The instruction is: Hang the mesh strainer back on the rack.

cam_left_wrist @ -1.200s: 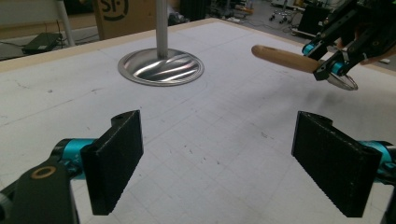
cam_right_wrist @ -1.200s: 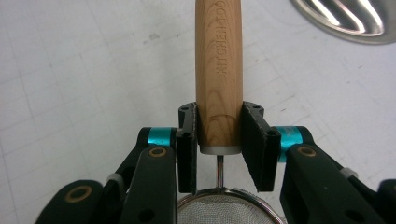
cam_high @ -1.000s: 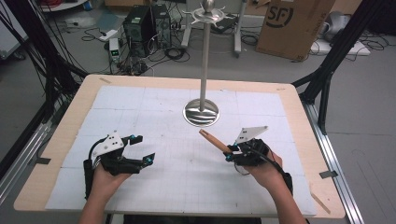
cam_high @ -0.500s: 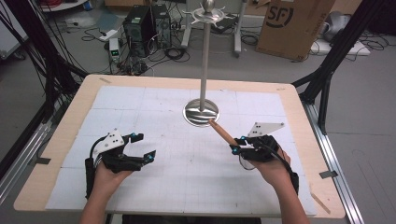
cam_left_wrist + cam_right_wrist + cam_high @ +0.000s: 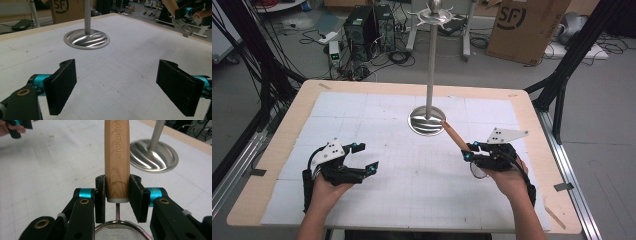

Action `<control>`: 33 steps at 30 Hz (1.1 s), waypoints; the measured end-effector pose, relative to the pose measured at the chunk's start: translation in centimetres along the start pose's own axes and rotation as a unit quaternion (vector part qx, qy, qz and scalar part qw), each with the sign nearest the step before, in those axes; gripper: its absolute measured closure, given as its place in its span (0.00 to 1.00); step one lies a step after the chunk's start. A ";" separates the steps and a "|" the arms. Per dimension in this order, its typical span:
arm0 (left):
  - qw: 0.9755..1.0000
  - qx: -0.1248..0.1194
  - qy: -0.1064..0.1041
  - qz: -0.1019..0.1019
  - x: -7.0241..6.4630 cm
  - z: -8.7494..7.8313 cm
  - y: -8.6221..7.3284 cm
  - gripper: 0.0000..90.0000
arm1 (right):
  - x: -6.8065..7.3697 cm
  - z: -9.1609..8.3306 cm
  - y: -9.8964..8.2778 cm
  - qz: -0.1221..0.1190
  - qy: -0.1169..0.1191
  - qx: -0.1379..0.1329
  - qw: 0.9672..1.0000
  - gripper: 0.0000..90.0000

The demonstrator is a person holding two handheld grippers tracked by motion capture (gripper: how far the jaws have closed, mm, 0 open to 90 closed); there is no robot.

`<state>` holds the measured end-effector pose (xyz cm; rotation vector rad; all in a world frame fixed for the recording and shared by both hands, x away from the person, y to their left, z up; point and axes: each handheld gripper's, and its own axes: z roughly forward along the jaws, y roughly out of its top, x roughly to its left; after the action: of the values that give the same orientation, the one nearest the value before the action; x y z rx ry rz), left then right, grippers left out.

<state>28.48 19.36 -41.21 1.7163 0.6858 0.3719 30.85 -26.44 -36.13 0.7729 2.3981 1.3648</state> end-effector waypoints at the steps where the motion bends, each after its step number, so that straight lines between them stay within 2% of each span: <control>1: 1.000 0.000 0.000 0.000 0.1 0.1 0.0 0.19 | 0.0 -0.1 0.1 0.002 0.002 -0.004 1.000 0.76; 6: 1.000 0.003 0.000 -0.001 0.1 0.1 0.0 0.19 | 0.0 -0.7 1.1 -0.006 0.001 -0.015 1.000 0.76; 15: 1.000 0.010 0.003 0.007 -0.2 0.0 0.0 0.19 | -0.8 -2.2 3.7 -0.019 -0.002 -0.067 0.998 0.76; 26: 1.000 0.008 0.002 0.006 -0.2 0.0 0.0 0.19 | -1.5 -3.0 7.6 -0.031 -0.015 -0.094 0.995 0.76; 33: 1.000 0.009 0.001 0.007 -0.2 0.0 0.0 0.19 | -2.2 -3.8 9.3 -0.027 -0.023 -0.108 0.993 0.76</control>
<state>28.29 19.21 -41.20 1.7378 0.6817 0.3786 33.76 -26.52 -26.24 0.6693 2.1736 1.5357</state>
